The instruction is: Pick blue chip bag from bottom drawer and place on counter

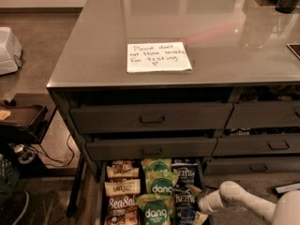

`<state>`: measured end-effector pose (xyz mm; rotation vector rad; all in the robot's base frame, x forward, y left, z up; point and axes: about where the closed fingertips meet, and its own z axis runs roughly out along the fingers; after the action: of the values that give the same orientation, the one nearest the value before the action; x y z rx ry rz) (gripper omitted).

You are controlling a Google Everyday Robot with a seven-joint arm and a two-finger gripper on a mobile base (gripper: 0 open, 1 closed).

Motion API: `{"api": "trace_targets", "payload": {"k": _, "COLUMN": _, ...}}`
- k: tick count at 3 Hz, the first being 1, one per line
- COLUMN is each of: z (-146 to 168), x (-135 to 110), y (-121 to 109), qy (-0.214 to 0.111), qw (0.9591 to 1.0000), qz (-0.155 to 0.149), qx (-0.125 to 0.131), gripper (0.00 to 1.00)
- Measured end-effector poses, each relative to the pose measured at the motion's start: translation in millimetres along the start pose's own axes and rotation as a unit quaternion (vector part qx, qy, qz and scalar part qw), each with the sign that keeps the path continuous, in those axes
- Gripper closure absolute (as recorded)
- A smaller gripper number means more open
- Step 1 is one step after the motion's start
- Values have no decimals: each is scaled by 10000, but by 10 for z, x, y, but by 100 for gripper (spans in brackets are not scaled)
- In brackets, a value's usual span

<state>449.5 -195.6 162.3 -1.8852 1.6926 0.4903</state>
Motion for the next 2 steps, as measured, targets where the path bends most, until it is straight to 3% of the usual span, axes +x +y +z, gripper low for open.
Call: {"api": "trace_targets", "payload": {"k": 2, "z": 218, "x": 383, "y": -141, "qy": 347, "qw": 9994, "qz": 90, "qx": 8, "gripper": 0}}
